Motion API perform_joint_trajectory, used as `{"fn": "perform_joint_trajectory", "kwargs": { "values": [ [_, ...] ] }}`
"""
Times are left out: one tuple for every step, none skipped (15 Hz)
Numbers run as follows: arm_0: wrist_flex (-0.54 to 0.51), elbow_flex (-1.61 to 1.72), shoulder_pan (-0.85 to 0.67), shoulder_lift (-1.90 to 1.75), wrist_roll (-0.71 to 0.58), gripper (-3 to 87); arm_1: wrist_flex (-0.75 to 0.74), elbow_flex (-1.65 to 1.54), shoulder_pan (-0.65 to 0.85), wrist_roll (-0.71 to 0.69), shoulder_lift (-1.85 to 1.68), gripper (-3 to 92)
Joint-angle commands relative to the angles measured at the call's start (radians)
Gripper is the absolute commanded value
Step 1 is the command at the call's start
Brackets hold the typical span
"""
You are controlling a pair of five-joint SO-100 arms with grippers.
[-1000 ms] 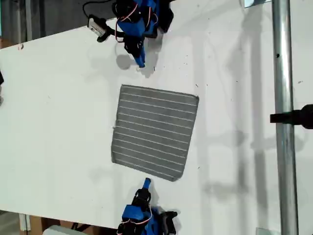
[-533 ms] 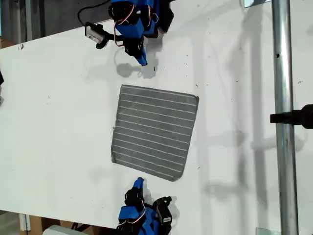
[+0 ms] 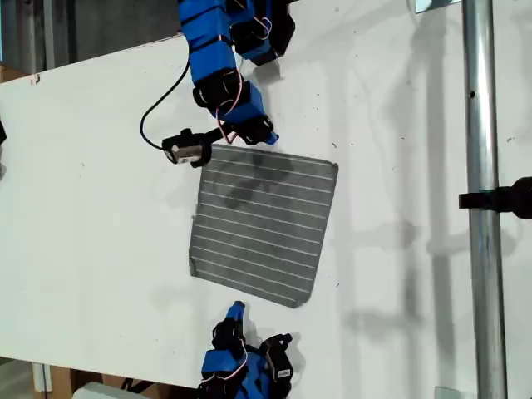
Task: Grasp corners of a towel and fold twice.
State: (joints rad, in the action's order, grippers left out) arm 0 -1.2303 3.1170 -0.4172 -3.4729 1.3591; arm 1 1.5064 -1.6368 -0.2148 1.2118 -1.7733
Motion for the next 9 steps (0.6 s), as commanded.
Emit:
{"fn": "perform_joint_trajectory", "kwargs": {
  "values": [
    [0.02,0.002,-0.012,-0.003,0.009,-2.7,0.101,0.341,-0.06,-0.009,0.135,-0.2],
    [0.021,0.002,-0.012,-0.003,0.011,-2.7,0.112,0.385,-0.061,-0.009,0.138,-0.2],
    [0.021,0.002,-0.014,-0.003,0.011,-2.7,0.104,0.394,-0.051,-0.017,0.12,0.6],
    [0.021,0.002,-0.012,-0.003,0.009,-2.7,0.095,0.4,-0.043,-0.031,0.114,3.7],
    [0.021,0.002,-0.012,-0.003,0.008,-2.7,0.087,0.407,-0.04,-0.043,0.114,13.9],
    [0.021,0.002,-0.014,-0.003,0.008,-2.7,0.083,0.407,-0.04,-0.048,0.118,29.0],
    [0.021,0.002,-0.014,-0.003,0.008,-2.7,0.081,0.399,-0.04,-0.049,0.117,38.0],
    [0.021,0.002,-0.014,-0.003,0.005,-2.7,0.078,0.397,-0.038,-0.066,0.117,42.9],
    [0.021,0.002,-0.014,-0.003,0.005,-2.7,0.078,0.385,-0.037,-0.077,0.117,44.1]
  ]
}}
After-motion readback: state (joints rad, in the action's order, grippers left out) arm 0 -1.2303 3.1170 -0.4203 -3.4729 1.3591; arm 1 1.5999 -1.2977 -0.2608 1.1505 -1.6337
